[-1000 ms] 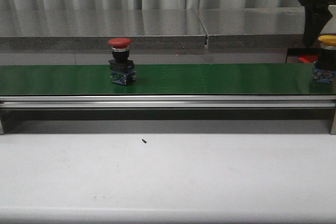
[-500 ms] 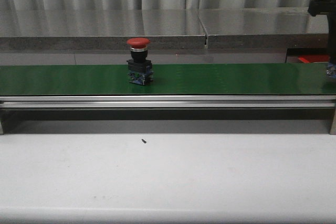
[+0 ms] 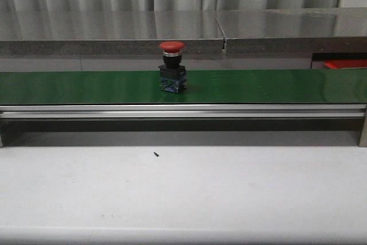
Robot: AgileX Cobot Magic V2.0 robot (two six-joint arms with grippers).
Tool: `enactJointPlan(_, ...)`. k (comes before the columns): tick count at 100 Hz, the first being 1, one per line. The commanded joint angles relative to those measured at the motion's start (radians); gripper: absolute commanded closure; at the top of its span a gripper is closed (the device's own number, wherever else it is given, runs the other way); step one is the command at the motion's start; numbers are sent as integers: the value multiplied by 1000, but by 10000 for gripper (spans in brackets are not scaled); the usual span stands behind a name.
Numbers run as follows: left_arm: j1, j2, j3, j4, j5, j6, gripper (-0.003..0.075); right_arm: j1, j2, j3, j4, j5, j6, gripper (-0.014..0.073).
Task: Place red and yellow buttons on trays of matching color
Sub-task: 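Carry the yellow button into the yellow tray and open the right gripper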
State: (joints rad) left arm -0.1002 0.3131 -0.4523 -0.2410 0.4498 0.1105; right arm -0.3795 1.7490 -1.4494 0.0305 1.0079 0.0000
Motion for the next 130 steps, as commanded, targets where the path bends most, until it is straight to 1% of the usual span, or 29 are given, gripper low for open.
enactJointPlan(1,-5,8,-27,-17,-77,-2,739,-29,-54,24,-4,-84,-10,425)
enactJointPlan(14,-5,8,-27,-17,-77,-2,739,-46,-51,108,-2,-184,-10,425)
enactJointPlan(21,-5,8,-27,-17,-77,-2,739,-46,-37,130,-2,-209,-10,425)
enactJointPlan(70,-5,8,-27,-17,-77,-2,739,-46,66,136,2,-233,-10,420)
enactJointPlan(79,-5,8,-27,-17,-77,-2,739,-46,68,136,2,-234,-10,360)
enactJointPlan(94,-5,8,-27,-17,-77,-2,739,-46,68,136,2,-239,-10,177)
enactJointPlan(101,-5,8,-27,-17,-77,-2,739,-46,68,132,-2,-243,-10,118)
enactJointPlan(108,-5,8,-27,-17,-77,-2,739,-46,64,128,-5,-242,-10,91)
enactJointPlan(130,-5,8,-27,-17,-77,-2,739,-44,-5,128,-4,-243,-11,92)
